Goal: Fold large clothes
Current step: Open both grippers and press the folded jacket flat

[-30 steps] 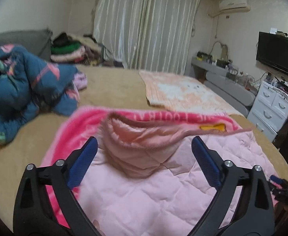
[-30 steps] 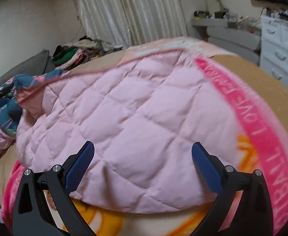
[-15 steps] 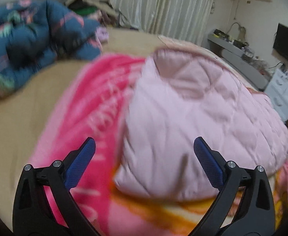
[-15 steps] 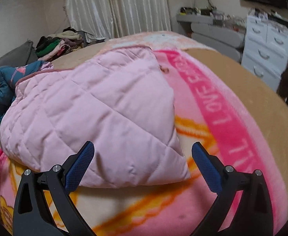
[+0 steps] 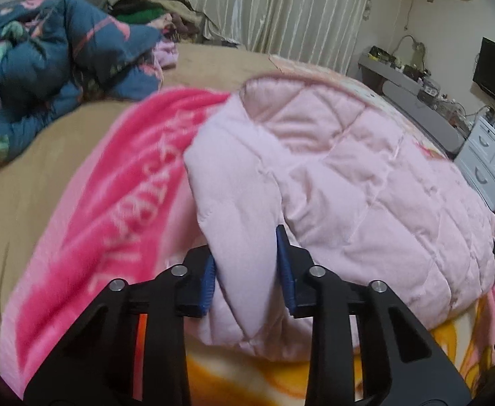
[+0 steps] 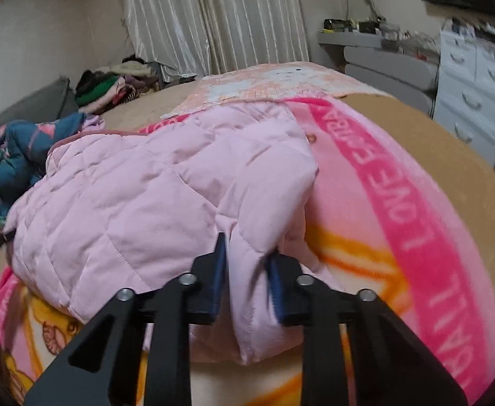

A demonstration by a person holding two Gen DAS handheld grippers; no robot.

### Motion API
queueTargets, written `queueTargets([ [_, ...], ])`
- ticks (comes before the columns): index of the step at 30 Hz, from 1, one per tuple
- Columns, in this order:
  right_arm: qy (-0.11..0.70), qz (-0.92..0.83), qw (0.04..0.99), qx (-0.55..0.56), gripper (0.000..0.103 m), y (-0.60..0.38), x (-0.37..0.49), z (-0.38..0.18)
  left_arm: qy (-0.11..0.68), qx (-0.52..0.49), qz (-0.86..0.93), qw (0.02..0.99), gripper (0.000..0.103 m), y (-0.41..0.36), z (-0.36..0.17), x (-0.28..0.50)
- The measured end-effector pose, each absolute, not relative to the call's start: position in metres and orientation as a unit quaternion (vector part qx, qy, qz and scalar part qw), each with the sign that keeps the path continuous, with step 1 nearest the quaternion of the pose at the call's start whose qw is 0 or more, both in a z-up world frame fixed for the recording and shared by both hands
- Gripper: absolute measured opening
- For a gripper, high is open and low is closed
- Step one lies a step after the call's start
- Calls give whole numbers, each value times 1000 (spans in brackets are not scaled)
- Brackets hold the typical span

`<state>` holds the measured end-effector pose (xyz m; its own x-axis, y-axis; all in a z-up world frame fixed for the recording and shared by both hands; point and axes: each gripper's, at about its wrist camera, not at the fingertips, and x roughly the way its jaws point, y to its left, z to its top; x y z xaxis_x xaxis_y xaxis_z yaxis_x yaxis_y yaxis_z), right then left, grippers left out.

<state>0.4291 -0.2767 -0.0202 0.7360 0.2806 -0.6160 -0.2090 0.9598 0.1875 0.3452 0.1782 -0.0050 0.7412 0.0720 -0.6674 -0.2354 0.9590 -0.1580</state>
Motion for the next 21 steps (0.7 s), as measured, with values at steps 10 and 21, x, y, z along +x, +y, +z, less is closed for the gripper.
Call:
queueTargets([
  [10, 384, 97, 917, 51, 18, -268, 499, -38, 370, -101, 120, 916, 25, 178, -7, 395],
  [21, 403, 93, 906, 86, 52, -279, 488, -42, 370, -109, 123, 915, 41, 182, -12, 380],
])
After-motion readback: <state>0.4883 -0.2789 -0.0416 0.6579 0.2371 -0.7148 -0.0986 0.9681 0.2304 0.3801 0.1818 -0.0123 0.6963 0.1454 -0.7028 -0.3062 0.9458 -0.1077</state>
